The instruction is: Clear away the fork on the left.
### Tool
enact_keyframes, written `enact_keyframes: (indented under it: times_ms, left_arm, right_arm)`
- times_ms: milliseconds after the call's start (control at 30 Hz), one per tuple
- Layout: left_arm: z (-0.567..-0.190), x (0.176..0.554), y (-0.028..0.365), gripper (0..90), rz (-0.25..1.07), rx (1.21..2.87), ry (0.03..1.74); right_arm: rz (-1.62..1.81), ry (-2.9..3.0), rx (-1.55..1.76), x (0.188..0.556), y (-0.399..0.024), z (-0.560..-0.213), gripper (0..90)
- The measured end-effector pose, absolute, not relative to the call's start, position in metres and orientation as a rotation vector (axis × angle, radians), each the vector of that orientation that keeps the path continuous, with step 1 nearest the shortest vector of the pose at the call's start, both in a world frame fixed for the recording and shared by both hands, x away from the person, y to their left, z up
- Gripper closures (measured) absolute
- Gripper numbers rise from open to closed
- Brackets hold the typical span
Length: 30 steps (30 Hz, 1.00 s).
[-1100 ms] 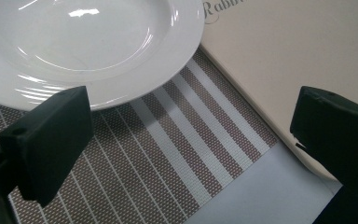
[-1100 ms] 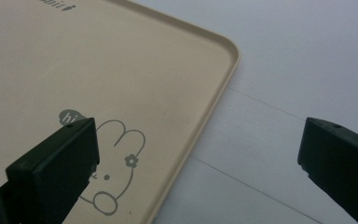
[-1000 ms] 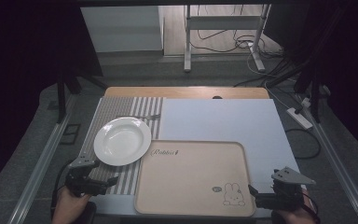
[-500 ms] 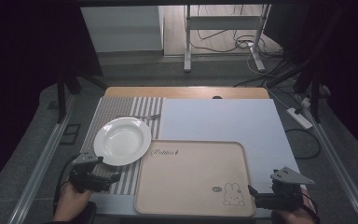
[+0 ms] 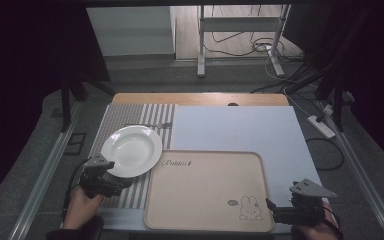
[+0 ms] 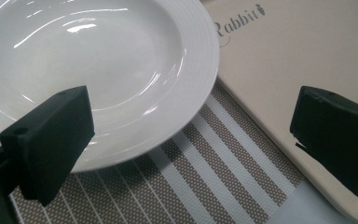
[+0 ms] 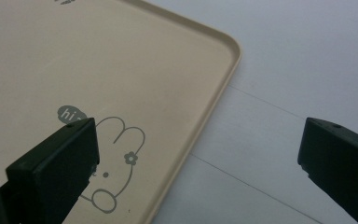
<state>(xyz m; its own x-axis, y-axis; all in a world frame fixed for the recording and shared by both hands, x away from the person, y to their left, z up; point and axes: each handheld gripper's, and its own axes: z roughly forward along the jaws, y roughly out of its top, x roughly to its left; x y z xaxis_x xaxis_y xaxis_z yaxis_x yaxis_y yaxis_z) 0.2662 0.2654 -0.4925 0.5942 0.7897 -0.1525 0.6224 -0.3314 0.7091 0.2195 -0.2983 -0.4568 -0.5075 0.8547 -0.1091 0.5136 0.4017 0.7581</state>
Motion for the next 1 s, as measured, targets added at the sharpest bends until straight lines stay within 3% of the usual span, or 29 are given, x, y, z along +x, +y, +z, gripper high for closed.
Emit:
enact_keyframes:
  times_ms: [1000]
  left_arm:
    - [-0.495, 0.345, 0.248, 0.0, 0.25, 2.114, 1.145]
  right_arm:
    - [0.908, 2.19, 1.165, 0.221, -0.297, -0.458, 0.0]
